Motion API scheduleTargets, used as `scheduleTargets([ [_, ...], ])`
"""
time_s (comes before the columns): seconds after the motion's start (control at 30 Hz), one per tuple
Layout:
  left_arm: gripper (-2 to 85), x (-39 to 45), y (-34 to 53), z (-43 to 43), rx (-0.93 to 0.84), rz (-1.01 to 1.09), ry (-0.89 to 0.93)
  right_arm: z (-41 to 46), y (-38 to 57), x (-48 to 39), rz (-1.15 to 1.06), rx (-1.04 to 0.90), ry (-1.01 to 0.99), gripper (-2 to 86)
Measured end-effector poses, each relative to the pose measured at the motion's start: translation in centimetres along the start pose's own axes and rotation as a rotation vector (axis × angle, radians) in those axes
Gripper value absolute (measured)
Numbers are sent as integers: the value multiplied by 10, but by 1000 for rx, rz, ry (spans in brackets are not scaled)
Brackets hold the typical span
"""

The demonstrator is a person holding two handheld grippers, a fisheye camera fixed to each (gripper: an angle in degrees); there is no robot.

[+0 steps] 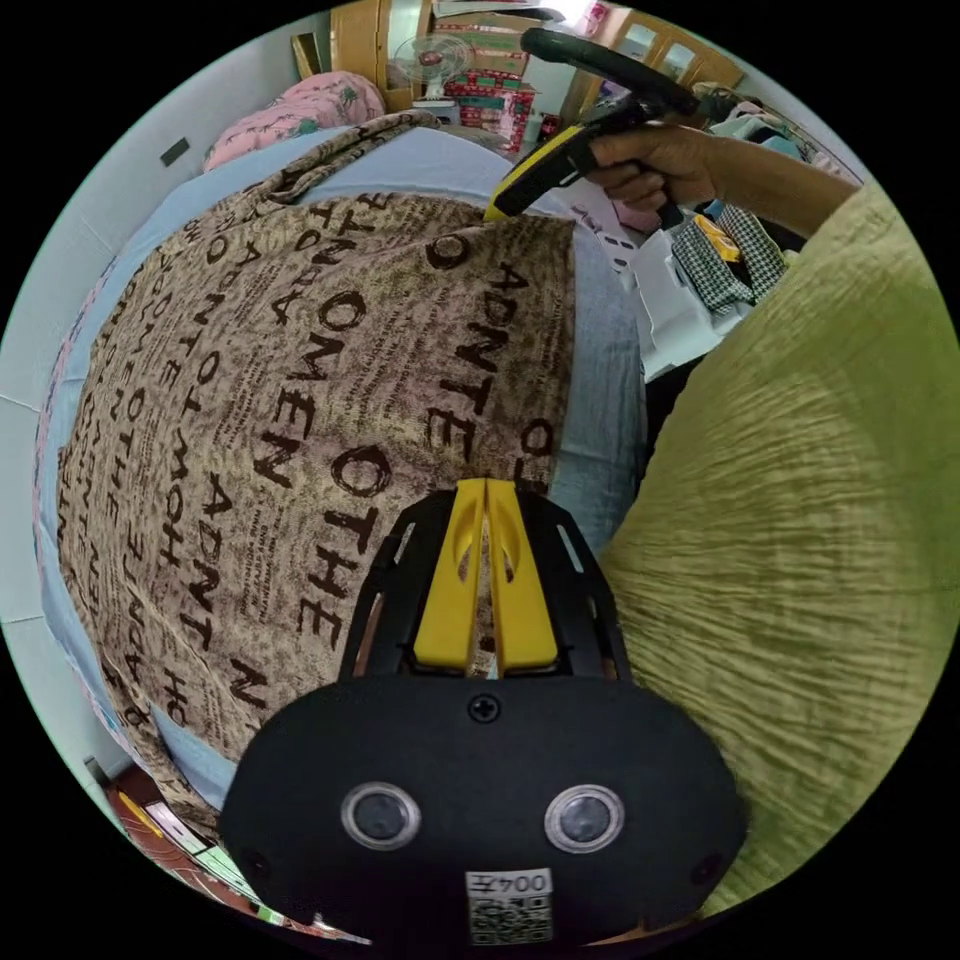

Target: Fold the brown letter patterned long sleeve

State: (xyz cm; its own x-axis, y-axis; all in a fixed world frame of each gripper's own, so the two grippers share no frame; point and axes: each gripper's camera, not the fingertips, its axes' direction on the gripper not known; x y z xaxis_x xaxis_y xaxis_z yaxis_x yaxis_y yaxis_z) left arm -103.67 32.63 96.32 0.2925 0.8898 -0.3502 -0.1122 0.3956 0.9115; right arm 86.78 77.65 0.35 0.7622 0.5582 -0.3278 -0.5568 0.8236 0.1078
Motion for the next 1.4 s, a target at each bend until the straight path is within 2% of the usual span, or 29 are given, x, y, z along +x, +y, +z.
scheduleTargets([
  [0.13, 0, -6, 3, 5, -13, 12, 22, 3, -4, 3, -53, 8, 133, 21],
  [0.37, 0, -23, 18, 14, -6, -20, 70, 28, -11, 12, -43, -56, 71, 86],
  [0.53, 0, -35, 33, 18, -5, -41, 90, 3, -12, 61, 168, 177, 28, 80],
  [0.63, 0, -44, 46, 20, -5, -59, 107, -5, -17, 103, 231, 297, 180, 72],
  [0.77, 0, -52, 65, 20, -21, -83, 106, -8, -37, 145, 138, 361, 295, 50],
  [0.87, 0, -62, 83, 20, -26, -119, 126, 1, -60, 146, 18, 306, 249, 37],
  [1.0, 0, -75, 111, 10, -32, -188, 140, 30, -94, 84, -182, 300, -52, 50],
  [1.13, 1, -94, 154, -31, 60, -307, 65, 76, -124, -6, -365, 232, -147, 97],
  [1.23, 3, -129, 221, -61, 127, -507, -9, 125, -138, -76, -482, 98, -148, 104],
  [1.4, 13, -199, 406, -106, 321, -975, -69, 194, -131, -154, -605, -47, 88, 96],
])
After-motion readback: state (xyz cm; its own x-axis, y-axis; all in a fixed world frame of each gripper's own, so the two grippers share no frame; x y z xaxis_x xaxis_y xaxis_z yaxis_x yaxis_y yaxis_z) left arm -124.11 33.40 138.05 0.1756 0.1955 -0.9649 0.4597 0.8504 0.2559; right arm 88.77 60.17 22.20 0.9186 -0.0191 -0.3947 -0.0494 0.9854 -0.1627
